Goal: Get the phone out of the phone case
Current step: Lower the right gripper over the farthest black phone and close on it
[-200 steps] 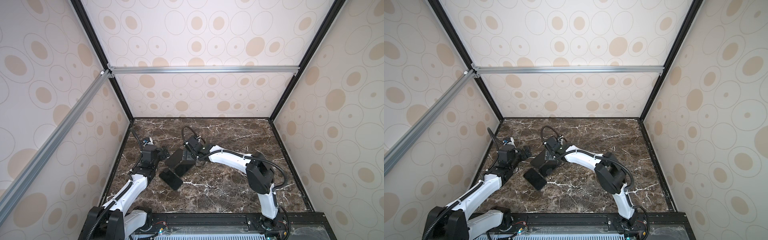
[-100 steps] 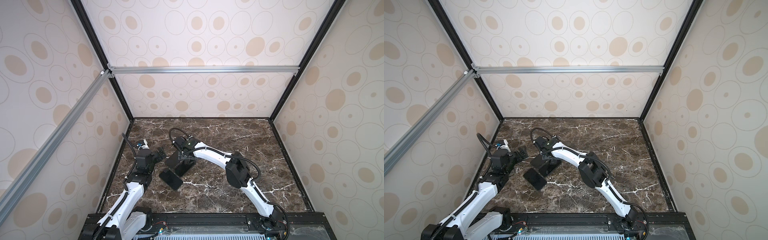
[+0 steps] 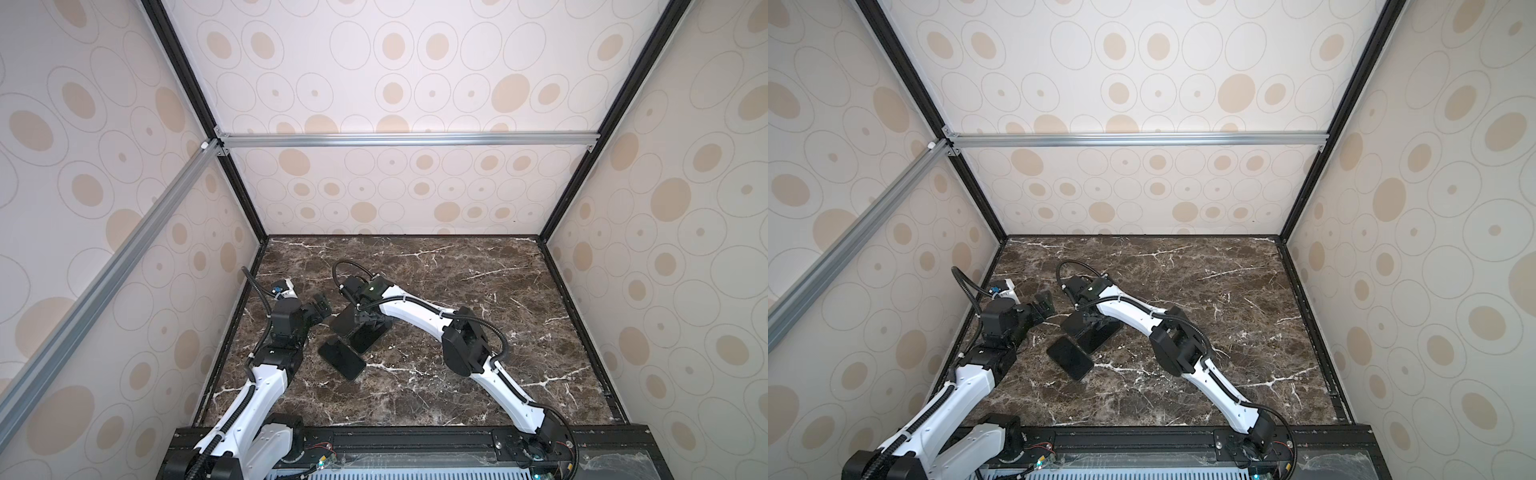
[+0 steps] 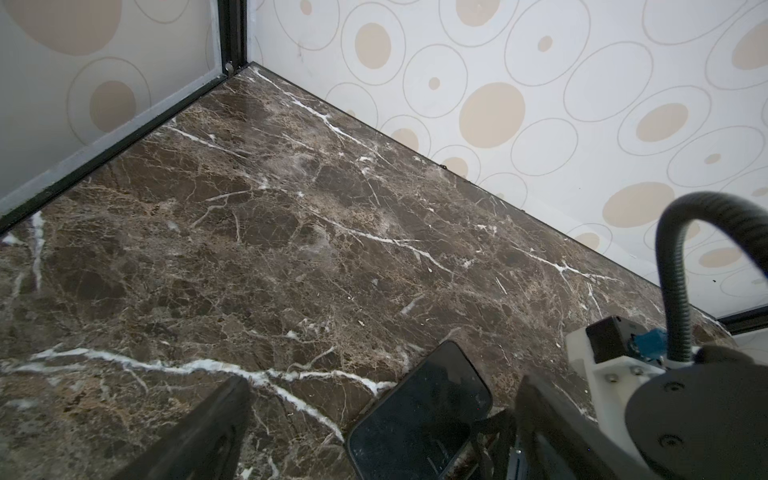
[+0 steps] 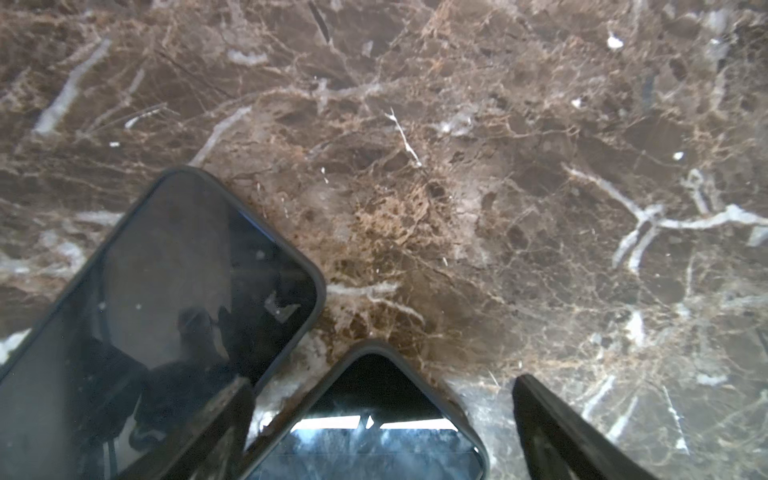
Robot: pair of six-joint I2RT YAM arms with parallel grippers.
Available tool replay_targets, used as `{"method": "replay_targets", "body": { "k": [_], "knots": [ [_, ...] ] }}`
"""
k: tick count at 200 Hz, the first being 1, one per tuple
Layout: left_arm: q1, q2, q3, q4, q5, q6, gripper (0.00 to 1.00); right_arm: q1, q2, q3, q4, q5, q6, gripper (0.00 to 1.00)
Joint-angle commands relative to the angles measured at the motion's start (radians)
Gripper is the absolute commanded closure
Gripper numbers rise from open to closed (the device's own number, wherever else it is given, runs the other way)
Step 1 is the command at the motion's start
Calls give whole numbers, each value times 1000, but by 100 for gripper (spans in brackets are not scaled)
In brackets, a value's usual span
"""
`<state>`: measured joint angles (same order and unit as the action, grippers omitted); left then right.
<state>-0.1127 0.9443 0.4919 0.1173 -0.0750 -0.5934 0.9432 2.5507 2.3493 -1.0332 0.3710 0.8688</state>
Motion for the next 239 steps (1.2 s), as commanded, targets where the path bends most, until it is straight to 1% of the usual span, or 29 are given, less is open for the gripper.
{"method": "replay_targets", "body": {
  "k": [1, 42, 57, 67, 100, 151, 200, 218, 239],
  "knots": [
    [9, -1, 16, -4, -4, -21, 1, 17, 27, 23, -52, 10, -1, 0],
    [8, 14, 26, -1, 19, -24, 1, 26, 2, -8, -66, 11, 19, 0],
    [9, 13, 27, -2, 19, -21, 1, 32, -35, -43, -26, 11, 20, 0],
    [9, 9, 23, 3, 18, -21, 1, 35, -62, -96, 2, 15, 16, 0],
    [8, 25, 23, 14, 38, -34, 1, 35, -106, -126, 44, 23, -5, 0],
    [9, 29, 30, 7, 38, -32, 1, 35, -65, -126, 6, -20, 18, 0],
    [9, 21, 19, 12, 26, -27, 1, 35, -42, -117, -26, -11, -9, 0],
    [8, 26, 15, 24, 37, -31, 1, 36, -34, -117, -28, -42, -8, 0],
    [8, 29, 21, 15, 31, -37, 1, 49, -26, -110, -36, -43, -14, 0]
  ]
}}
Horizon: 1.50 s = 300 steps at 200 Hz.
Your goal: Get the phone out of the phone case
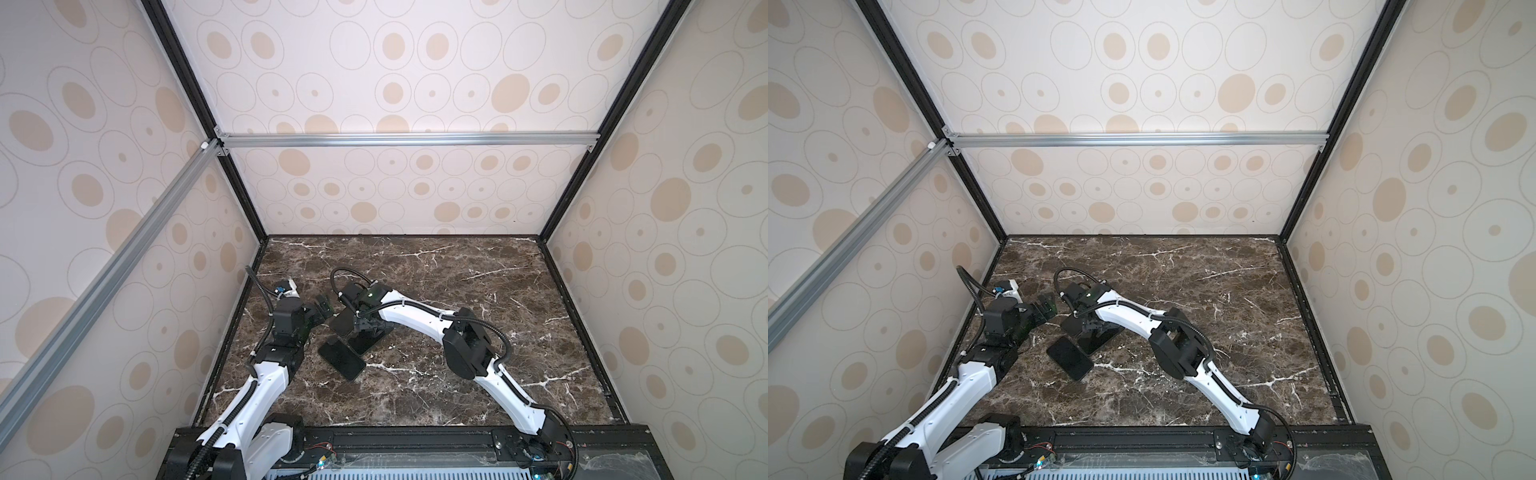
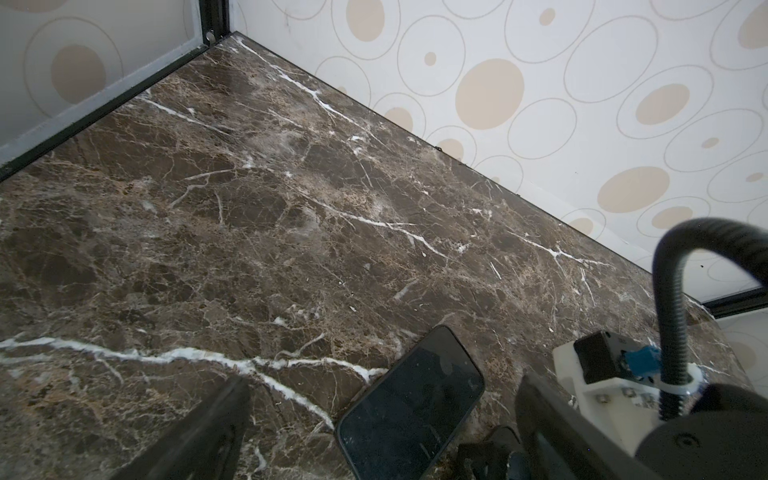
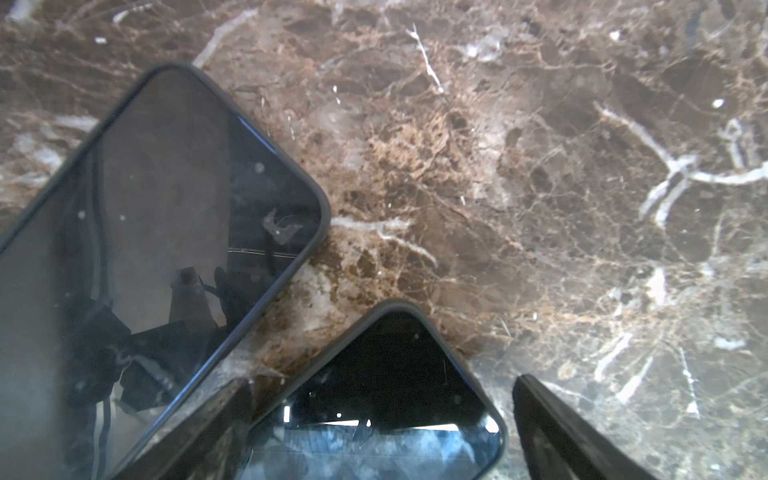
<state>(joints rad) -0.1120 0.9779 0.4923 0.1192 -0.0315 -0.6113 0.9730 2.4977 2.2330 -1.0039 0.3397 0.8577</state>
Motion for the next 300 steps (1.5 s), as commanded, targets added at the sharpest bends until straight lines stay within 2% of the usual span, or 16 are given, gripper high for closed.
{"method": "replay_targets", "body": {
  "k": [1, 67, 123, 205, 239, 269, 300],
  "knots": [
    [8, -5, 21, 12, -13, -20, 1, 19, 27, 6, -67, -11, -4, 0],
    [8, -19, 20, -2, -44, -20, 1, 66, 20, -5, -112, 16, -35, 0],
    [8, -16, 17, 3, -61, -34, 1, 98, -35, -89, -127, 54, -50, 0],
    [9, -135, -35, 31, -81, -42, 1, 96, -223, -401, -50, 61, -4, 0],
    [4, -91, -15, 59, -1, -15, 1, 95, -312, -544, -18, 46, 21, 0],
    [-50, -20, 14, 85, 18, 0, 1, 95, -393, -713, 93, -14, 42, 0],
    [-96, 36, 51, 81, 31, 18, 1, 70, -465, -872, 291, -146, -5, 3]
  ]
}}
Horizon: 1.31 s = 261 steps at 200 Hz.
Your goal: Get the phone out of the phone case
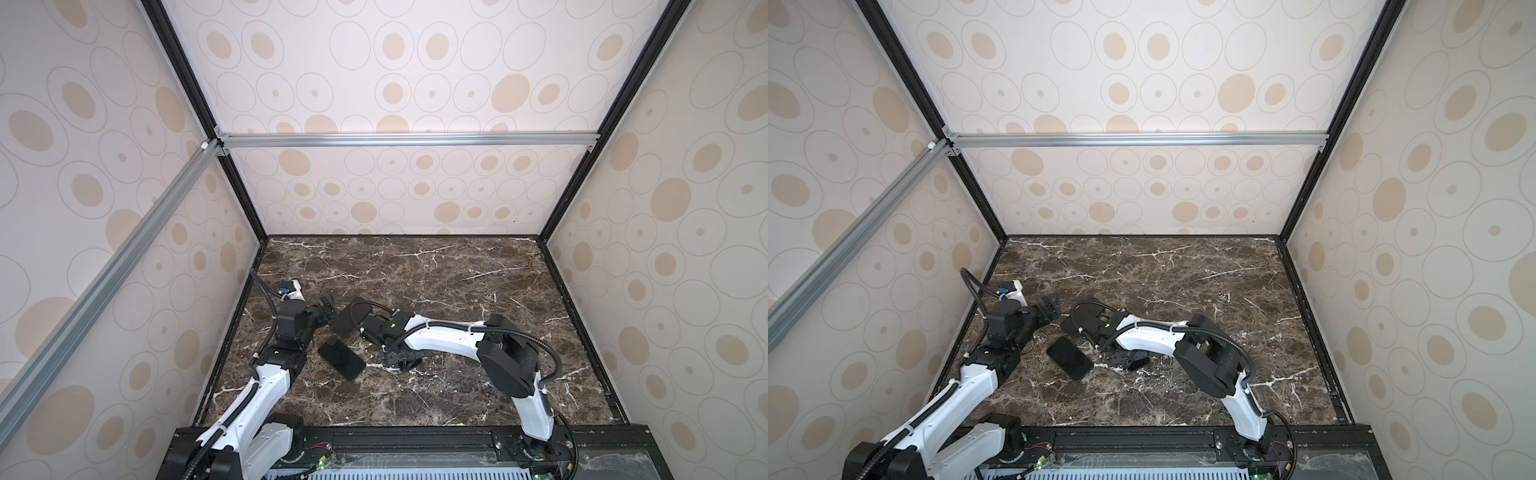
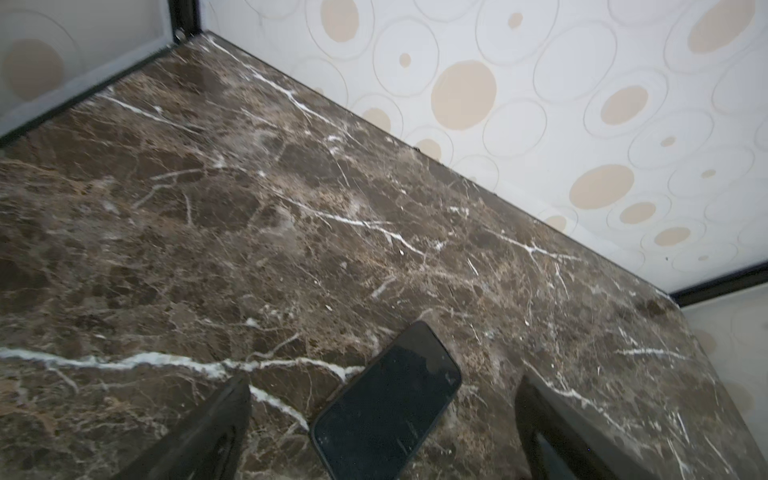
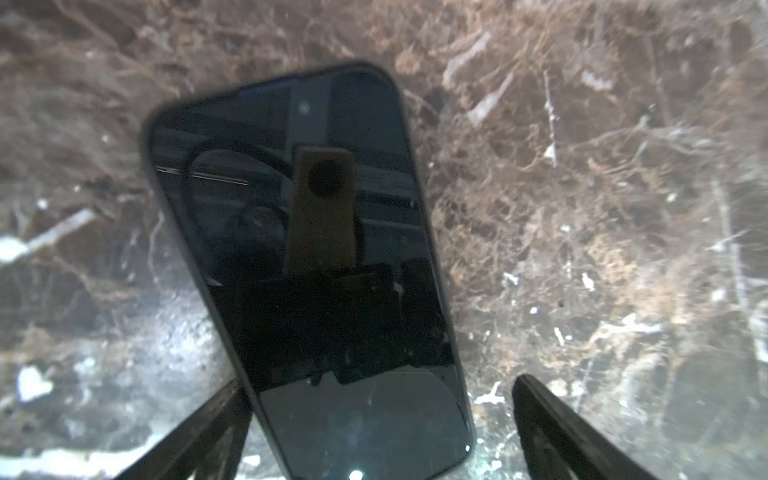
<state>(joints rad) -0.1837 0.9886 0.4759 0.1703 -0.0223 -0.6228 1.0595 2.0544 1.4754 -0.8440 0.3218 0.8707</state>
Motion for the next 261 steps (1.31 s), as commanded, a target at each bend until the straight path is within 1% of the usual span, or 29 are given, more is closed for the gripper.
{"method": "replay_targets", "body": {
  "k": [1, 29, 57, 73, 87, 101, 128, 143, 154, 164, 188, 202, 225, 237, 261],
  "knots": [
    [-25, 27, 68, 31, 23, 30, 1, -20, -25, -126, 144, -137, -19, 3],
    [-27, 45, 76, 42, 72, 40, 1, -66, -77, -238, 257, -233, -26, 6],
    [-26, 93, 121, -20, 81, 51, 1, -79, -75, -255, 261, -282, -77, 11],
    [-26, 106, 128, -40, 68, 42, 1, -79, -61, -247, 244, -298, -95, 15],
    [-26, 117, 130, -46, 62, 37, 1, -79, -59, -253, 242, -296, -96, 19],
    [-26, 158, 158, -79, 64, 31, 1, -79, -63, -256, 228, -273, -96, 22],
    [-26, 280, 227, -127, 172, 22, 1, -79, -81, -248, 202, -226, -110, 25],
    [-26, 310, 223, -74, 235, 12, 1, -78, -93, -240, 195, -203, -122, 28],
    [-29, 301, 203, -13, 260, -6, 1, -78, -106, -241, 195, -185, -125, 28],
    [-37, 289, 198, 8, 270, -16, 1, -79, -122, -246, 204, -179, -128, 29],
    [-109, 296, 265, -81, 199, -12, 1, -88, -186, -289, 274, -201, -125, 33],
    [-159, 304, 284, -101, 189, -24, 1, -103, -227, -328, 338, -238, -122, 33],
    [-224, 318, 244, -22, 223, -106, 1, -144, -282, -400, 439, -282, -104, 34],
    [-255, 333, 221, 25, 246, -150, 1, -177, -306, -447, 500, -326, -89, 34],
    [-323, 378, 229, 48, 248, -186, 1, -228, -354, -545, 638, -414, -62, 34]
  ]
}}
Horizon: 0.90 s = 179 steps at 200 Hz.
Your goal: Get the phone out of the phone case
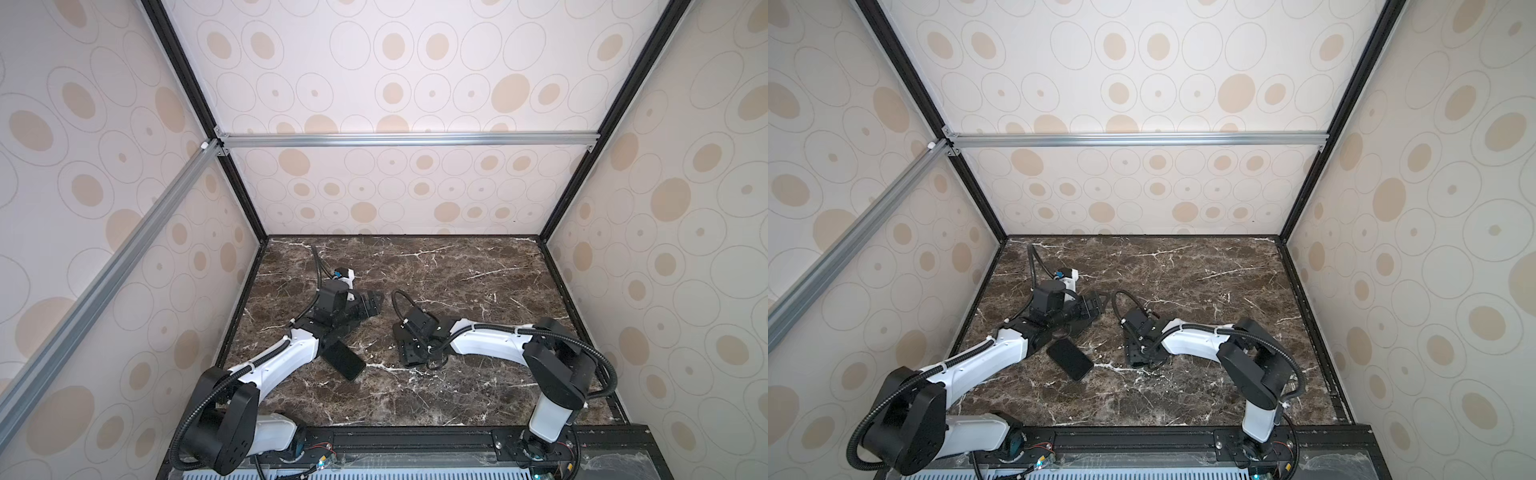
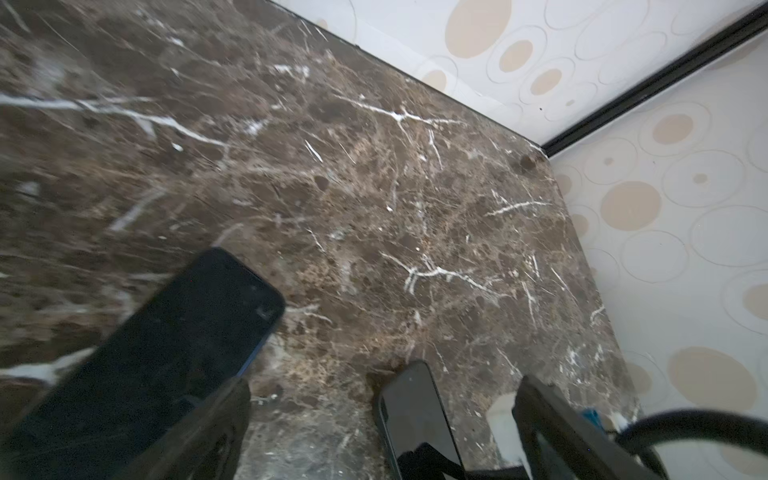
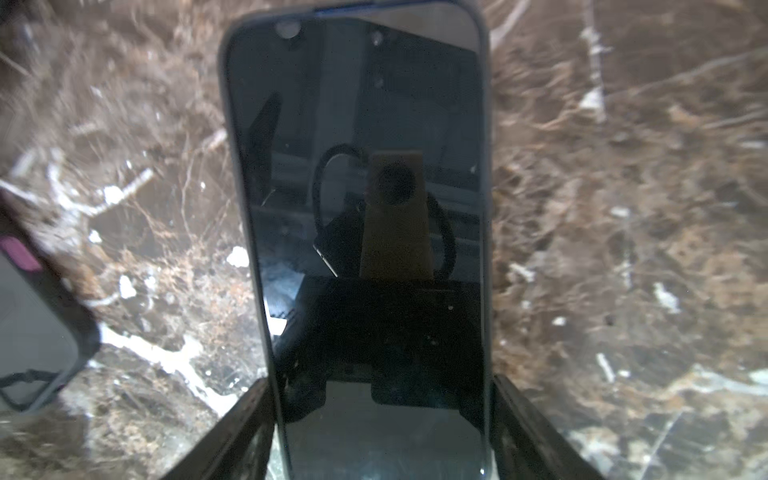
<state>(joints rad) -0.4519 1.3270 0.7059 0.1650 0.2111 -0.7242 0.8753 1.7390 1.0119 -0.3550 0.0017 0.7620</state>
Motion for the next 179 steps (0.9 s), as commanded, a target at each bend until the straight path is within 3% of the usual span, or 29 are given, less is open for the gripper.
{"method": "replay_targets", "body": {
  "k": [1, 73, 121, 179],
  "knots": [
    [-58, 41, -1, 55, 15, -86, 2, -44, -40, -84, 154, -97, 46, 34],
    [-138, 198, -65, 239, 145, -246, 35, -76, -74, -203, 293, -157, 40, 34],
    [-149, 272, -57, 225, 184, -264, 42, -81, -75, -220, 292, -140, 34, 34],
    [-178, 343, -92, 352, 232, -345, 56, -85, -63, -211, 288, -134, 28, 34]
  ]
}}
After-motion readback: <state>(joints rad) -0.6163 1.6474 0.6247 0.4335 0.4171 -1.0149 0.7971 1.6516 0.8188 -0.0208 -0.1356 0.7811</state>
